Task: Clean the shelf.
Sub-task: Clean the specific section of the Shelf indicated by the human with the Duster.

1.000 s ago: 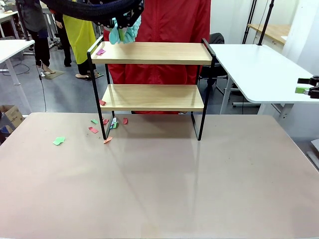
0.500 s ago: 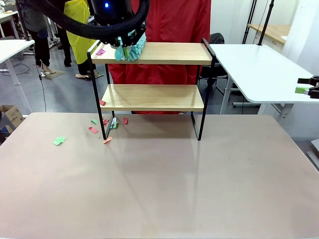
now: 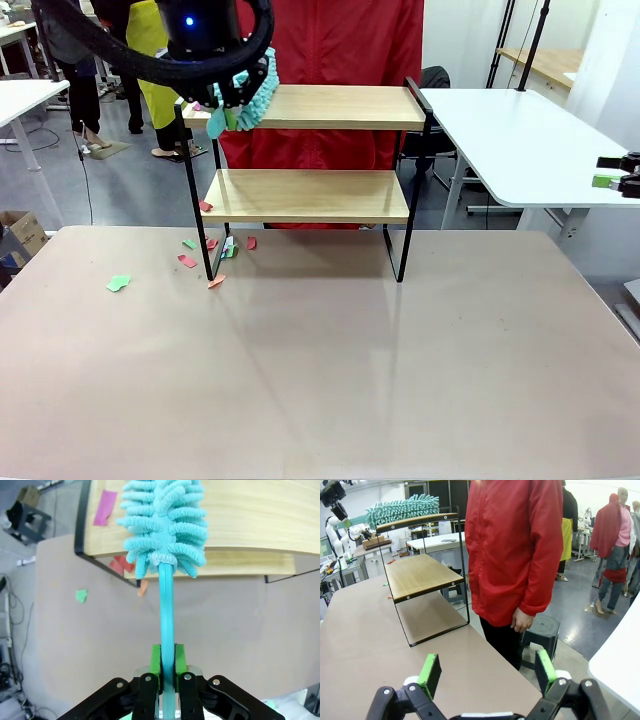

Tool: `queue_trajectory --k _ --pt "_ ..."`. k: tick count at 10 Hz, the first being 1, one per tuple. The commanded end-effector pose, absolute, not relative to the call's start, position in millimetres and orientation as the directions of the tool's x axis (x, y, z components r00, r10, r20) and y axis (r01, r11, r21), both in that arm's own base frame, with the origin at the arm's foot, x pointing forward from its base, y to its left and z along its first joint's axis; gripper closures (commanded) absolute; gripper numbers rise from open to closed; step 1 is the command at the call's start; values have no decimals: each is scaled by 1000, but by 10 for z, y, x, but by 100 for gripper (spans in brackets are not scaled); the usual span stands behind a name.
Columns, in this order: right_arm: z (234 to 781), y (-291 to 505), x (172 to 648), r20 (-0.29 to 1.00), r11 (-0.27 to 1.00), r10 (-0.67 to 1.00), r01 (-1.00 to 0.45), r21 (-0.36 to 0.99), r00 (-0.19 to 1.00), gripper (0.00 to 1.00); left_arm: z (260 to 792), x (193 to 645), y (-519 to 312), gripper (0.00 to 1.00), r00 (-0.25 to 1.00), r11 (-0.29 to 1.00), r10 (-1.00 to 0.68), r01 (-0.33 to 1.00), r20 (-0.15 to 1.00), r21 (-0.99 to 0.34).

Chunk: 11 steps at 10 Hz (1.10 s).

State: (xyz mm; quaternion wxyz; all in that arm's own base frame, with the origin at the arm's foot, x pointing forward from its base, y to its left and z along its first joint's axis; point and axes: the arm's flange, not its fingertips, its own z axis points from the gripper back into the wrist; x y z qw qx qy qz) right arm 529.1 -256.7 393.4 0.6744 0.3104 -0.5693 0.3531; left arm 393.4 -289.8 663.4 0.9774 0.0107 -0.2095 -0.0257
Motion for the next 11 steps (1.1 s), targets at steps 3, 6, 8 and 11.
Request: queue_trajectory --k 3,6,8,11 --pt "4004 -2531 5300 984 567 133 -823 20 116 0 6674 3893 -2453 87 935 984 -20 -43 353 171" --pt "4004 -2531 5300 984 567 133 -823 20 116 0 6800 3760 -2336 87 901 964 48 -155 431 217" --pt "4004 -2531 5300 984 567 133 -823 20 116 0 6844 3697 -2414 87 888 963 36 -154 458 223" --pt "4004 -2531 5300 984 567 133 -823 20 116 0 6946 3593 -2434 87 863 970 42 -156 504 187"
